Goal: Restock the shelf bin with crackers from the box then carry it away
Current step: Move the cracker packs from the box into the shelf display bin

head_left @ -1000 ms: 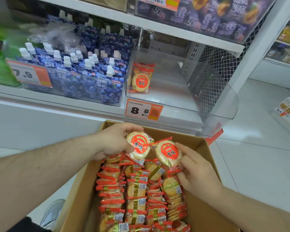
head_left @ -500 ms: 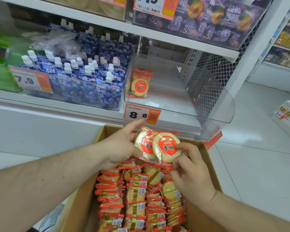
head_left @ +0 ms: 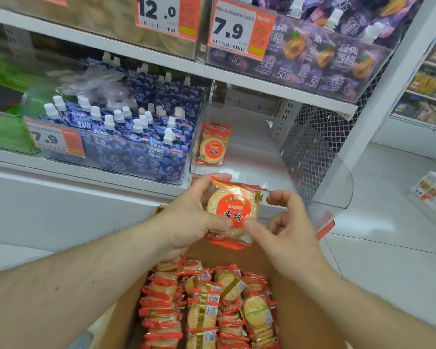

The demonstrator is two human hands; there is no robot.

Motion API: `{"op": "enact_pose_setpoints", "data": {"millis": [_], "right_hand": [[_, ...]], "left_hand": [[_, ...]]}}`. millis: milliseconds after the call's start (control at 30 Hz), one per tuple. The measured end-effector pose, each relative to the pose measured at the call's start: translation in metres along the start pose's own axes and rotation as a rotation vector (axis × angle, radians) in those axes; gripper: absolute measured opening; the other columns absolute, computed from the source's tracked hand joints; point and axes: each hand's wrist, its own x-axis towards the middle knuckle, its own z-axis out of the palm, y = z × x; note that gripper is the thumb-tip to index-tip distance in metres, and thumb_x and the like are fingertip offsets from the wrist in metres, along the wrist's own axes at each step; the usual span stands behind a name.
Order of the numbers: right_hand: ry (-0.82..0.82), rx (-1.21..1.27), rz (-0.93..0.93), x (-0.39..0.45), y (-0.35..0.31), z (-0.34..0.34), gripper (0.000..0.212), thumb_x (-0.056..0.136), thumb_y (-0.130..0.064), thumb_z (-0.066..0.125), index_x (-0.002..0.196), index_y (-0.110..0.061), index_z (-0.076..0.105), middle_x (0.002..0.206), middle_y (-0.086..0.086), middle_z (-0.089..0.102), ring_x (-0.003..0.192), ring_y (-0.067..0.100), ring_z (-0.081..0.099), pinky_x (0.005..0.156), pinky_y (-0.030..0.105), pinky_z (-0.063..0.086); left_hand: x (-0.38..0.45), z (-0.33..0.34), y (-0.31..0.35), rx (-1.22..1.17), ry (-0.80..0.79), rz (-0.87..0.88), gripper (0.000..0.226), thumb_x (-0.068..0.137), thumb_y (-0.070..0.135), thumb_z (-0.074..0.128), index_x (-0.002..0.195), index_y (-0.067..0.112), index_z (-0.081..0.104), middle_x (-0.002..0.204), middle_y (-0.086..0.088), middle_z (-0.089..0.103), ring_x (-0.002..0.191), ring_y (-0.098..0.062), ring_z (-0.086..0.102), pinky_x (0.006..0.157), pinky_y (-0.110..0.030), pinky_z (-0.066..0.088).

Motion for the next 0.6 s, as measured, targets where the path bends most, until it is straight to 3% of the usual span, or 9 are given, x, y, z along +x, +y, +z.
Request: {"op": "enact_pose_setpoints", "data": {"millis": [67, 100, 167, 233, 300, 400, 533, 600], "right_hand": [[-0.162, 0.279, 0.173, 0.019, -0.007, 0.000, 0.072, 0.062, -0.046, 0.084, 0.121, -0.018, 0.053, 0.100, 0.001, 0.067, 0.077, 0.015, 0.066, 0.069, 0.027, 0.051], [-0.227, 0.365, 0.191, 0.027, -0.012, 0.001, 0.068, 0.061, -0.041, 0.082, 0.119, -0.014, 0.057, 0.102, 0.006, 0.070, 0.081, 0.017, 0.069, 0.070, 0.027, 0.053], [-0.280, 0.426, 0.157, 0.042, -0.023, 0.001, 0.044, 0.071, -0.022, 0.077, 0.110, -0.008, 0.063, 0.093, 0.007, 0.071, 0.071, 0.012, 0.070, 0.060, 0.019, 0.052], [-0.225, 0.393, 0.131, 0.066, -0.030, -0.003, 0.027, 0.081, -0.007, 0.072, 0.106, -0.005, 0.063, 0.081, 0.005, 0.069, 0.055, 0.004, 0.061, 0.049, 0.014, 0.043], [-0.157, 0.311, 0.172, 0.102, -0.029, -0.007, 0.023, 0.085, -0.010, 0.071, 0.106, -0.003, 0.064, 0.078, 0.004, 0.068, 0.055, 0.009, 0.055, 0.049, 0.020, 0.039], [-0.126, 0.169, 0.278, 0.153, -0.022, 0.002, 0.023, 0.086, -0.013, 0.071, 0.105, -0.003, 0.064, 0.078, 0.003, 0.067, 0.055, 0.011, 0.052, 0.049, 0.022, 0.037], [-0.188, 0.063, 0.346, 0.194, -0.011, 0.043, 0.025, 0.086, -0.010, 0.072, 0.108, -0.003, 0.061, 0.083, 0.006, 0.063, 0.056, 0.009, 0.051, 0.040, 0.015, 0.039], [-0.214, 0.071, 0.356, 0.208, -0.005, 0.062, 0.026, 0.085, -0.008, 0.072, 0.108, -0.002, 0.060, 0.084, 0.008, 0.063, 0.057, 0.011, 0.054, 0.038, 0.014, 0.042]], "left_hand": [[0.002, -0.003, 0.008, 0.000, -0.025, 0.048, 0.075, 0.074, -0.024, 0.063, 0.124, 0.032, 0.054, 0.114, -0.010, 0.064, 0.087, -0.022, 0.070, 0.076, -0.035, 0.059], [0.004, -0.005, 0.010, 0.010, -0.028, 0.068, 0.077, 0.074, -0.024, 0.064, 0.126, 0.033, 0.052, 0.116, -0.010, 0.064, 0.089, -0.022, 0.070, 0.077, -0.035, 0.059], [0.007, -0.009, 0.017, 0.103, 0.016, 0.142, 0.078, 0.074, -0.015, 0.071, 0.126, 0.039, 0.049, 0.119, -0.006, 0.062, 0.095, -0.019, 0.069, 0.078, -0.034, 0.059], [0.013, -0.017, 0.023, 0.392, 0.186, 0.288, 0.070, 0.075, 0.007, 0.079, 0.122, 0.045, 0.044, 0.118, 0.011, 0.058, 0.096, -0.005, 0.064, 0.078, -0.021, 0.055], [0.022, -0.029, 0.027, 0.660, 0.395, 0.398, 0.066, 0.076, 0.023, 0.078, 0.129, 0.039, 0.042, 0.117, 0.018, 0.053, 0.099, -0.001, 0.057, 0.082, -0.017, 0.047], [0.041, -0.045, 0.022, 0.743, 0.528, 0.343, 0.066, 0.080, 0.027, 0.073, 0.138, 0.025, 0.040, 0.128, 0.008, 0.050, 0.110, -0.009, 0.053, 0.092, -0.030, 0.045], [0.057, -0.051, 0.010, 0.724, 0.476, 0.178, 0.073, 0.083, 0.030, 0.071, 0.145, 0.022, 0.033, 0.137, 0.002, 0.050, 0.115, -0.018, 0.055, 0.100, -0.041, 0.046], [0.061, -0.051, 0.008, 0.668, 0.449, 0.128, 0.074, 0.084, 0.030, 0.071, 0.146, 0.024, 0.031, 0.133, 0.005, 0.052, 0.106, -0.017, 0.060, 0.097, -0.042, 0.048]]}}
